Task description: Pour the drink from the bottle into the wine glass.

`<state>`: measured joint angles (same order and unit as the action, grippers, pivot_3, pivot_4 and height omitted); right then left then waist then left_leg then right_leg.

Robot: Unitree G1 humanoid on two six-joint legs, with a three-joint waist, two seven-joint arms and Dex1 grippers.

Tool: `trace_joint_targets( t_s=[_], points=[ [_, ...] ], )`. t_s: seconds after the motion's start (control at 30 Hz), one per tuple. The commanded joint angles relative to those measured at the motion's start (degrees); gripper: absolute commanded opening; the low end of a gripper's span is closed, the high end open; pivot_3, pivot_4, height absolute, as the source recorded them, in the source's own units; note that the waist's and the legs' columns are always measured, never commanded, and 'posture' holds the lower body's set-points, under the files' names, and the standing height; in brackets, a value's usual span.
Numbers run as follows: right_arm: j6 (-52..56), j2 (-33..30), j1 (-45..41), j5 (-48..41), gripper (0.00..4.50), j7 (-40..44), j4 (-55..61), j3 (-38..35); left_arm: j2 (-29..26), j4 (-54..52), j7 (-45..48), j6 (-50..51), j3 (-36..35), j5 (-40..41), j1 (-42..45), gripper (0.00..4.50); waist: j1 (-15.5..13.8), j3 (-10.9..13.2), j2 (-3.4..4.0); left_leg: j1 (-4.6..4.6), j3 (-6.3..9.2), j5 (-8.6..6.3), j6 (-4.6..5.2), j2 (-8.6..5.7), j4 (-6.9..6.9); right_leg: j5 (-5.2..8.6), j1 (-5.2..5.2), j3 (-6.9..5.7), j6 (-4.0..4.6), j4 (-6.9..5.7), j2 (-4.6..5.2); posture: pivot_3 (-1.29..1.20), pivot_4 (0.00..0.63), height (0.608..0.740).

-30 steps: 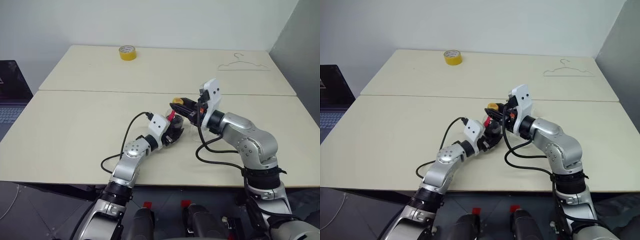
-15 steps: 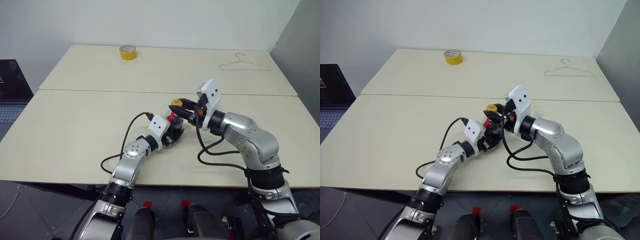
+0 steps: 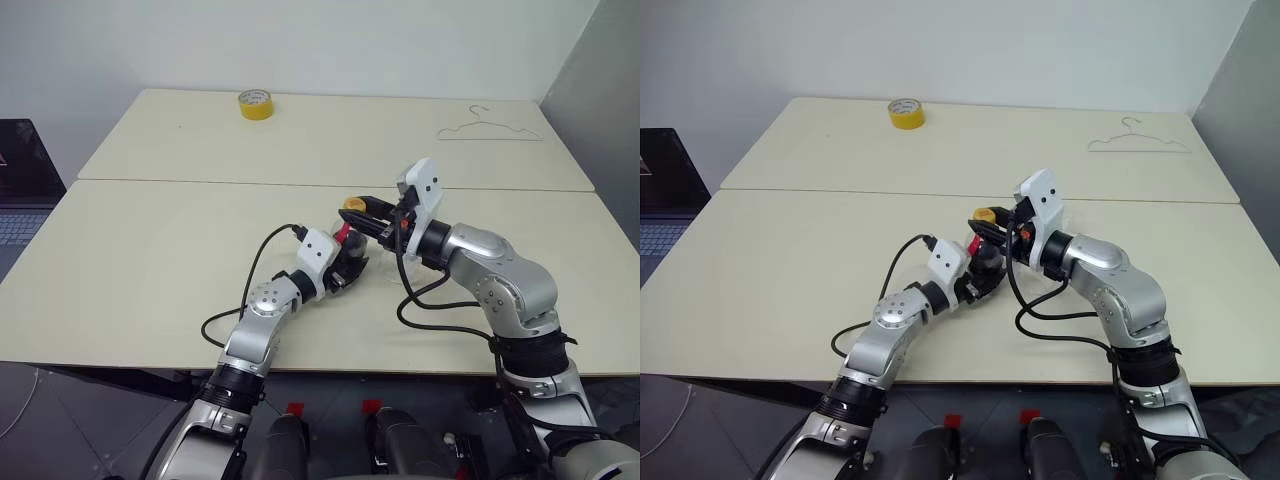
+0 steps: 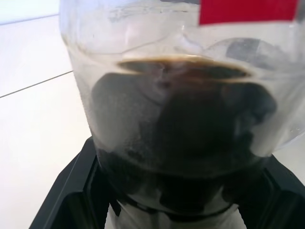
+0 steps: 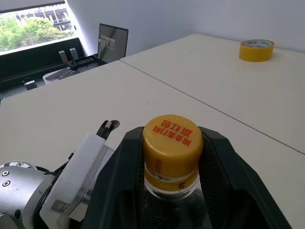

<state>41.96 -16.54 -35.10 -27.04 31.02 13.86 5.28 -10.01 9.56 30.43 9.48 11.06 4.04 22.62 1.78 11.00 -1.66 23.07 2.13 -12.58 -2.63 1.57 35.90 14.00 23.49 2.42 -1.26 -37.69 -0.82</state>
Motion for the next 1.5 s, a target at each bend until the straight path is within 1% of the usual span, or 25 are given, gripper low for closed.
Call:
trace_joint_targets(
  t_s=[0.03,0.13,0.33,0.5,0.73,0.93,1.13,1.23,1.37,1.5],
  points=[
    [-4.0,0.0,-3.6,-1.9,1.27,0.1,3.6,-5.0,-0.8,2.7,-0.3,2.8,1.1,-1.5,-2.7,3.24,0.0,0.0,0.0,0.0,0.0,0.0,0.0,0.0,0.0,0.0,0.0,0.01,0.0,0.0,0.0,0.0,0.15,0.74],
    [-4.4,-0.3,-3.7,-1.9,1.27,0.5,3.8,-4.8,-0.7,2.7,-0.4,2.7,1.0,-1.5,-2.7,3.24,0.0,0.0,0.0,0.0,0.0,0.0,0.0,0.0,0.0,0.0,0.0,0.0,0.0,0.0,0.0,0.0,0.15,0.74],
    [-0.6,0.3,-4.1,-4.9,1.27,-0.4,3.7,-5.9,-0.6,3.0,-0.4,2.4,1.2,-1.5,-3.0,3.24,0.0,0.0,0.0,0.0,0.0,0.0,0.0,0.0,0.0,0.0,0.0,0.01,0.0,-0.01,0.0,0.0,0.15,0.74],
    [1.2,-0.2,-3.2,-5.4,1.27,-0.4,4.7,-5.6,-0.6,3.3,-0.4,2.3,1.3,-1.5,-2.6,3.24,0.0,0.0,0.0,0.0,0.0,0.0,0.0,-0.01,0.01,0.0,0.0,0.01,0.0,-0.02,0.0,0.0,0.15,0.74],
    [-0.6,-1.9,-3.0,-4.9,1.27,2.3,6.2,-3.8,-0.9,3.1,-0.1,2.4,1.4,-1.5,-2.7,3.24,-0.1,0.0,0.0,0.0,0.0,0.0,0.0,-0.01,0.01,0.0,0.0,0.01,0.0,-0.02,0.0,0.0,0.15,0.74],
    [-0.9,-2.5,-3.7,-3.9,1.27,2.7,5.6,-3.3,-1.0,3.1,0.1,2.5,1.5,-1.5,-2.5,3.24,-0.1,0.0,0.0,-0.01,0.0,0.0,0.0,0.0,0.02,0.0,0.0,0.0,0.0,-0.04,0.0,0.0,0.15,0.74],
    [-5.1,-5.0,-5.2,0.2,1.27,5.4,5.3,-0.3,-1.0,2.9,-0.1,2.6,1.5,-1.5,-2.9,3.24,-0.1,0.0,0.0,-0.01,-0.01,0.0,0.0,-0.01,0.03,0.0,0.0,0.01,-0.01,-0.04,0.0,0.0,0.15,0.74],
    [-4.0,-4.5,-5.6,-0.9,1.27,5.2,4.5,-0.9,-1.0,3.2,-0.1,2.4,1.4,-1.5,-2.6,3.24,-0.1,0.0,0.0,-0.01,0.0,0.0,0.0,-0.01,0.04,-0.01,-0.01,0.01,-0.01,-0.04,0.0,0.0,0.15,0.74],
    [-1.0,-2.6,-6.1,-4.1,1.27,3.7,3.5,-3.3,-1.1,3.3,0.0,2.3,1.3,-1.5,-2.5,3.24,0.0,0.0,0.0,-0.01,0.0,0.0,0.0,0.0,0.04,-0.01,-0.01,0.01,-0.01,-0.05,-0.01,0.0,0.15,0.74],
    [0.5,-2.3,-6.1,-5.2,1.27,4.0,3.8,-3.7,-1.2,3.3,0.0,2.3,1.3,-1.6,-2.5,3.24,0.0,0.0,0.0,-0.01,-0.01,0.0,0.0,0.0,0.04,-0.01,0.0,0.01,0.0,-0.06,-0.01,0.0,0.15,0.74]
  ],
)
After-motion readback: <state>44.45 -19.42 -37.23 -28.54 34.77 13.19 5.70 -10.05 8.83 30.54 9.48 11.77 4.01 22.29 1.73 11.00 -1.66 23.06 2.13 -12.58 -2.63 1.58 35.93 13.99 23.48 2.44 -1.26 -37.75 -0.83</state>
